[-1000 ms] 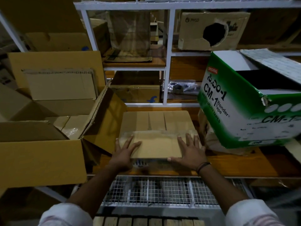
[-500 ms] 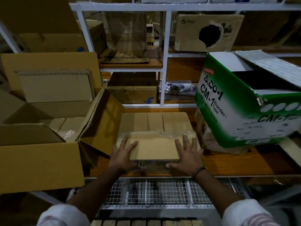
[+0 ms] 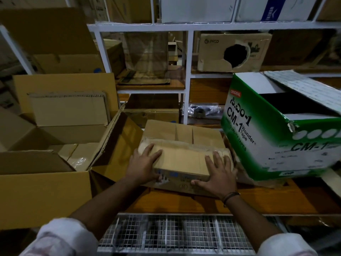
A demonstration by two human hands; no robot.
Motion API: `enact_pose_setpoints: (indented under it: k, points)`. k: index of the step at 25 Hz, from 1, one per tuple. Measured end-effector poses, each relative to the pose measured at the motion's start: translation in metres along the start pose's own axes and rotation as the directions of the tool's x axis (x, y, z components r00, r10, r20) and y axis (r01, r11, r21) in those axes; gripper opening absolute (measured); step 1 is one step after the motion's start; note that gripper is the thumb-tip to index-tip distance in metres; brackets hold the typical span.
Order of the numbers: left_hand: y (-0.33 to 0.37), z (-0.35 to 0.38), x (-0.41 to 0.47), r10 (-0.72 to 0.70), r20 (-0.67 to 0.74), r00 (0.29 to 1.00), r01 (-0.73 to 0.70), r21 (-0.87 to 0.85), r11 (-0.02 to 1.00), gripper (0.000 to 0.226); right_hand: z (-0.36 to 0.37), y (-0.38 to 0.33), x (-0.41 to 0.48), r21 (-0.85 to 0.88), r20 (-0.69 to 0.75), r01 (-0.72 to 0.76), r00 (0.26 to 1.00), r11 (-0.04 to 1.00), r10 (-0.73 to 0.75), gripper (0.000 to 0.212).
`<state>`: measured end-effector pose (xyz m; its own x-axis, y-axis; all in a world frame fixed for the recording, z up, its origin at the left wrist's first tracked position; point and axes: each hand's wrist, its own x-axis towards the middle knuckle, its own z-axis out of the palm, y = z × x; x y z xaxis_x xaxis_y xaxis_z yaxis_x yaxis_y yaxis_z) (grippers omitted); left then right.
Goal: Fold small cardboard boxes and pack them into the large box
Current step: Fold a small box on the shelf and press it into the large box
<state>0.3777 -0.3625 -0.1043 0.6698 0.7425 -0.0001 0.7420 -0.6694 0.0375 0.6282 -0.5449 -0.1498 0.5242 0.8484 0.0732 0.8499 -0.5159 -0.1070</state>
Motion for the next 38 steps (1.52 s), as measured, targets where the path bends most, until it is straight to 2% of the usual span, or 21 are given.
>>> enact_pose_setpoints:
  k: [5,11,16,21,26,31,35,38]
  points:
    - [0.008,-0.075,0.034,0.074,-0.067,0.995,-0.065,0.120,0.991,0.109,-0.037,-0.001,0.020,0.092,-0.124,-0.053,0.990,0.994,0.064,0.124]
    - [0.005,-0.162,0.052,0.150,-0.149,0.977,-0.104,0.278,0.955,0.105,-0.079,-0.019,0.046,0.180,-0.261,-0.049,0.960,0.982,0.096,0.124]
    - [-0.005,-0.224,0.060,0.160,-0.244,0.956,-0.067,0.349,0.935,0.106,-0.114,-0.040,0.079,0.268,-0.387,0.024,0.918,0.963,0.085,0.122]
    - [-0.045,-0.276,0.046,0.124,-0.300,0.946,-0.008,0.360,0.933,0.106,-0.155,-0.086,0.105,0.270,-0.482,0.125,0.876,0.955,0.022,0.121]
    - [-0.121,-0.301,0.012,0.093,-0.359,0.928,0.045,0.359,0.932,0.108,-0.183,-0.162,0.106,0.242,-0.542,0.198,0.840,0.950,-0.037,0.119]
    - [-0.240,-0.310,-0.039,0.067,-0.413,0.908,0.088,0.343,0.935,0.108,-0.192,-0.284,0.093,0.191,-0.577,0.235,0.812,0.953,-0.084,0.120]
    - [-0.348,-0.307,-0.083,0.002,-0.402,0.916,0.122,0.282,0.951,0.107,-0.188,-0.396,0.077,0.137,-0.574,0.267,0.806,0.954,-0.143,0.119]
    - [-0.411,-0.298,-0.106,-0.052,-0.357,0.933,0.145,0.240,0.960,0.107,-0.179,-0.463,0.067,0.115,-0.527,0.253,0.835,0.961,-0.158,0.118]
